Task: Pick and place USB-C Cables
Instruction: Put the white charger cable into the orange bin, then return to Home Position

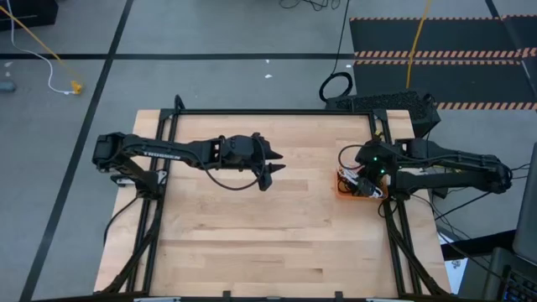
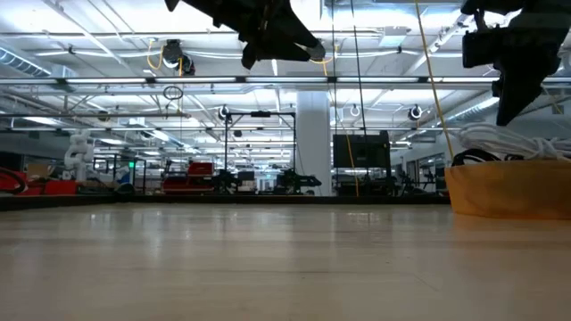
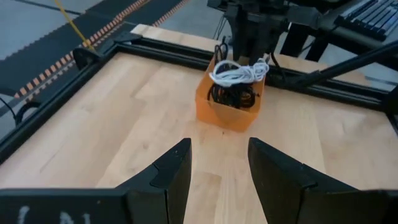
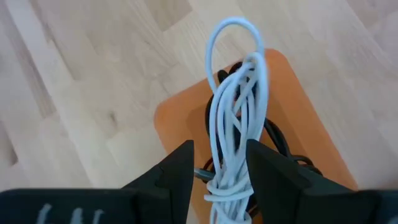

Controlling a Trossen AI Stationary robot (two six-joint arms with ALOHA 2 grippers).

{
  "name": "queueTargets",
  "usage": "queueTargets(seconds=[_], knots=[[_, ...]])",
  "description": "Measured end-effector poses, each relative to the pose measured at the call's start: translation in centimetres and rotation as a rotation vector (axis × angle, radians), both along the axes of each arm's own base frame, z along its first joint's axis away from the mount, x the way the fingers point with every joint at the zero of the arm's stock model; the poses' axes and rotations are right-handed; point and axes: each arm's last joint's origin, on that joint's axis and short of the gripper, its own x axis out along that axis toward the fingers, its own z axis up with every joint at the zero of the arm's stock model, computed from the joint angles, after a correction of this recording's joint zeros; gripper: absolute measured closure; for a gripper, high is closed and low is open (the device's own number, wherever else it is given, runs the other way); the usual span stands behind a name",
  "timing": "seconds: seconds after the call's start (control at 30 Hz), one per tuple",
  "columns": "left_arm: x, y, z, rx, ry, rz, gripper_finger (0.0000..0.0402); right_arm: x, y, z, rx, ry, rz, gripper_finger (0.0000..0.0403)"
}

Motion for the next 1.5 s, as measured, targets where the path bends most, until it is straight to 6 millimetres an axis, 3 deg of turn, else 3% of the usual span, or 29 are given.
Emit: queueTargets(seconds=[0.2,0.33,0.6,0.77,0.93,1.2,1.37,1.5], knots=[[-0.2,0.0,-0.4,0.002,0.045,0.007,0.0240,-0.1,0.1,0.0,0.020,0.004,0.019,0.0264],[-1.3,0.1,0.4,0.014,0.068,0.038,0.0240,0.1,0.2,0.3,0.040,-0.063,0.041,0.0264],[-4.5,-1.1,2.6,0.104,0.122,0.155,0.0240,1.3,-0.2,2.8,-0.170,-0.454,0.105,0.0264],[-6.5,-2.6,2.9,0.162,0.206,0.205,0.0240,1.9,-0.3,3.1,-0.283,-0.688,0.144,0.0264],[-10.2,-3.5,3.9,0.174,0.265,0.376,0.0240,2.3,-0.4,1.3,-0.315,-0.789,0.141,0.0264],[-16.7,-4.9,5.9,0.116,0.215,0.505,0.0240,2.9,-0.5,-4.7,-0.303,-0.948,0.093,0.0264],[-19.3,-5.6,6.3,0.097,0.177,0.531,0.0240,2.6,-0.4,-7.0,-0.264,-1.083,0.077,0.0264],[-20.8,-6.0,5.1,0.076,0.158,0.579,0.0240,2.3,-0.2,-7.7,-0.201,-1.147,0.075,0.0264]])
